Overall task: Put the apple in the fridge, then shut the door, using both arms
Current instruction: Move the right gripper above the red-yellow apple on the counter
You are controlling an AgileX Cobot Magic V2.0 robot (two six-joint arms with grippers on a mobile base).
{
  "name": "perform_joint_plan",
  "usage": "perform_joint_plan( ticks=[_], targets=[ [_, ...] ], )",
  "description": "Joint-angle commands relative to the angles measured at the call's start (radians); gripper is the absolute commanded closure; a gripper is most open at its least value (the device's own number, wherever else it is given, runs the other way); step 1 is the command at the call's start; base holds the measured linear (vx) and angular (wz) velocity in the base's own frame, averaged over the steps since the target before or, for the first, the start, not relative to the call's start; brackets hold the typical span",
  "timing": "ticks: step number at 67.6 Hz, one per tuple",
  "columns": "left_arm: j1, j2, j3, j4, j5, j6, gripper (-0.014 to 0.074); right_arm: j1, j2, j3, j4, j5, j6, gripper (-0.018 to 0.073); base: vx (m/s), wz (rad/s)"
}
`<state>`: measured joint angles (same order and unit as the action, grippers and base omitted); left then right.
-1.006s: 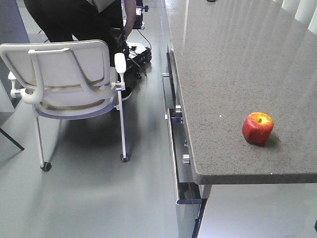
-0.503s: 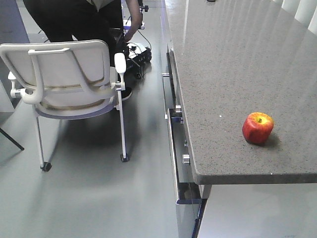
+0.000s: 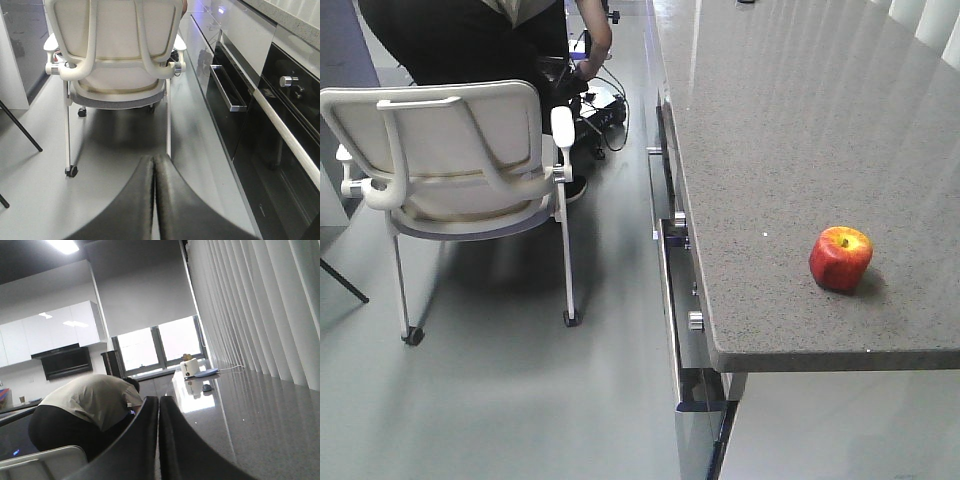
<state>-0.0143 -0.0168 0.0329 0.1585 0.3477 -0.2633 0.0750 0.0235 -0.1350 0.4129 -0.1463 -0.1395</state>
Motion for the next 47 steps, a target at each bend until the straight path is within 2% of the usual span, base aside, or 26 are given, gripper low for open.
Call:
perform_joint_plan(
  ticks=[1, 14, 24, 37, 47],
  targets=[
    [-0.007, 0.002, 0.017, -0.004, -0.071, -0.008, 0.0603, 0.001, 0.088, -0.134, -0.005, 0.049, -0.081, 0.0563, 0.0, 0.0],
    [-0.007, 0.002, 0.017, -0.004, -0.071, -0.008, 0.0603, 0.001, 0.302, -0.356, -0.019, 0.301, -0.218, 0.0563, 0.0, 0.0],
    [-0.007, 0.002, 0.017, -0.004, -0.071, -0.008, 0.0603, 0.001, 0.46, -0.487, -0.027, 0.452, -0.254, 0.0563, 0.0, 0.0],
    [-0.007, 0.002, 0.017, -0.004, -0.071, -0.008, 0.0603, 0.001, 0.641, -0.622, -0.127, 0.615, -0.224, 0.0563, 0.0, 0.0],
    [-0.007, 0.002, 0.017, -0.004, -0.071, -0.008, 0.0603, 0.001, 0.772, -0.733, -0.256, 0.768, -0.087, 0.0563, 0.0, 0.0]
  ],
)
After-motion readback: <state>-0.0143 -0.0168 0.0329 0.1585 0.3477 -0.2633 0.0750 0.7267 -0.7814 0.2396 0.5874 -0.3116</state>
